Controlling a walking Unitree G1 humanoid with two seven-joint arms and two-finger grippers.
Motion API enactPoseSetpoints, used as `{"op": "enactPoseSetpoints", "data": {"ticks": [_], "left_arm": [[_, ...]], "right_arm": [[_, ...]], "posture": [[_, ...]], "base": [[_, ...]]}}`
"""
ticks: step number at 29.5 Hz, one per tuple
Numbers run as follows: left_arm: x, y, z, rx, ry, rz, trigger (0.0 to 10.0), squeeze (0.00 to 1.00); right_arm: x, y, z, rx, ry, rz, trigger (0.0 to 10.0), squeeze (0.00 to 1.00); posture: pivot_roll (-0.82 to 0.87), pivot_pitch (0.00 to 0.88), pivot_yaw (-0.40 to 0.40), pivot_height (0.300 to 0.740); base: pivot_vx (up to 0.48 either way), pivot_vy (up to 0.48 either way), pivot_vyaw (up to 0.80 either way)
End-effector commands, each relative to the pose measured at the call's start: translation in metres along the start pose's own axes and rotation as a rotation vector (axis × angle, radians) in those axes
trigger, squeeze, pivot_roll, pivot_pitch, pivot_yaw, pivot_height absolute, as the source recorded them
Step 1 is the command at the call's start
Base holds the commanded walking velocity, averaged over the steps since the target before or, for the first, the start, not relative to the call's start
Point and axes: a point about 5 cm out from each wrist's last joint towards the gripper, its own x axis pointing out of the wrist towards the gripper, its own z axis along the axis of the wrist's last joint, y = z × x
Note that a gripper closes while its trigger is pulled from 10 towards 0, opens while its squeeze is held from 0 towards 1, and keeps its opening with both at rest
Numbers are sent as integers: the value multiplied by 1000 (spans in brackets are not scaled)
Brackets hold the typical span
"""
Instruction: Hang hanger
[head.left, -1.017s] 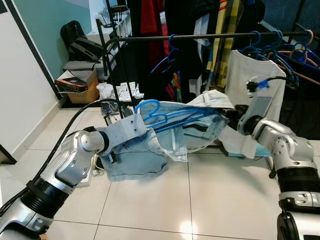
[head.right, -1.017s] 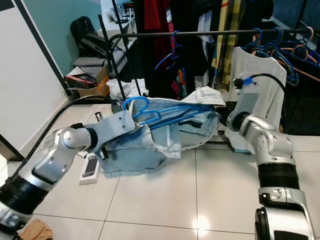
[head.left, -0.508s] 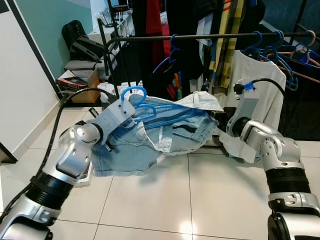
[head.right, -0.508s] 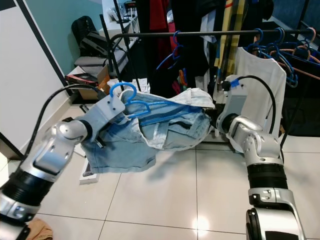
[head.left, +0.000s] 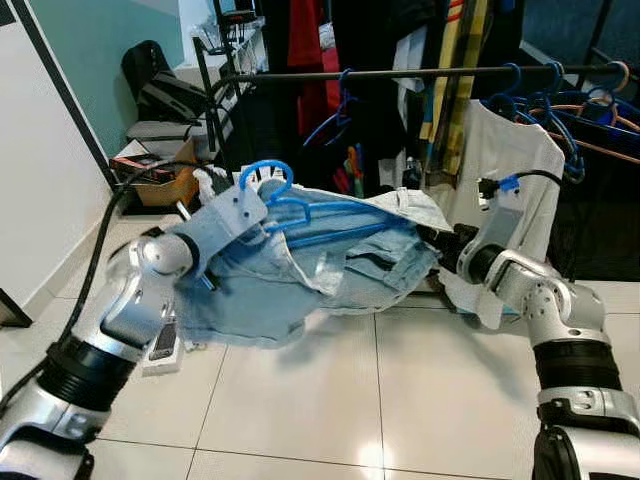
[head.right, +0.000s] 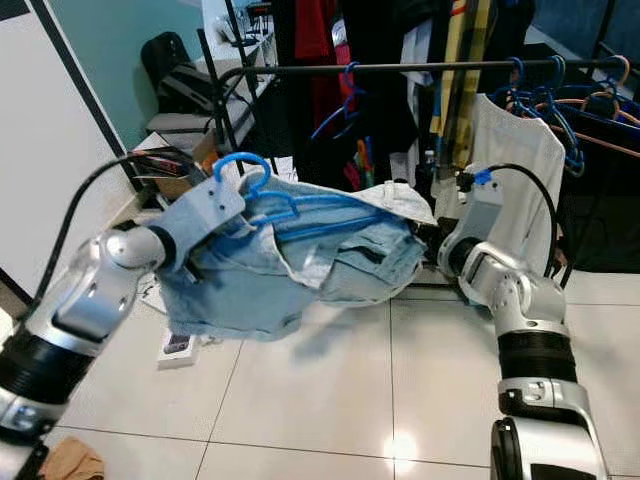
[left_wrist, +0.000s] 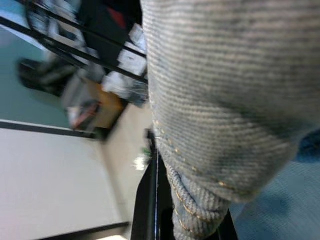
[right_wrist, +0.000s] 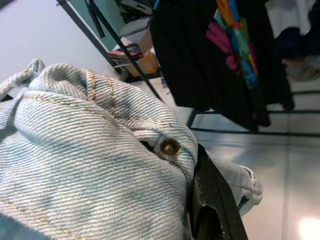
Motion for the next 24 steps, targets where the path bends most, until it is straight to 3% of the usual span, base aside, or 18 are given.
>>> {"op": "enactPoseSetpoints", "data": {"ticks": [1,3,8,10,12,13,17,21,23,24], "left_arm": [[-5,20,-24,102,137,131,10000,0],[-3,17,-23,185,136,170,10000,0],[-2,10,-17,238,117,196,10000,0],[-1,3,-12,249,97,199,10000,0],[1,-16,-1,243,57,179,10000,0],[1,-16,-1,243,57,179,10000,0],[2,-33,24,134,-37,131,10000,0],[2,-38,37,45,-100,103,10000,0],[0,-51,56,-178,-229,-10,10000,0],[0,-51,56,-178,-229,-10,10000,0]], "right_arm": [[-6,-10,15,82,-72,-55,0,0],[-4,1,24,227,-128,25,0,0],[-2,12,31,299,-163,83,0,0],[0,20,34,317,-176,109,0,0],[5,35,38,322,-181,147,0,0],[5,35,38,322,-181,147,0,0],[15,49,27,257,-120,150,0,0],[17,50,24,235,-97,130,0,0],[17,46,20,184,-78,85,0,0],[17,46,20,184,-78,85,0,0]], "posture": [[-36,0,66,740],[-37,0,67,740],[-39,0,68,740],[-39,0,68,740],[-38,0,67,740],[-38,0,67,740],[-34,0,60,740],[-34,0,60,740],[-35,0,60,740],[-35,0,60,740]], "base": [[0,0,0],[0,0,0],[0,0,0],[0,0,0],[0,0,0],[0,0,0],[0,0,0],[0,0,0],[0,0,0],[0,0,0]]}}
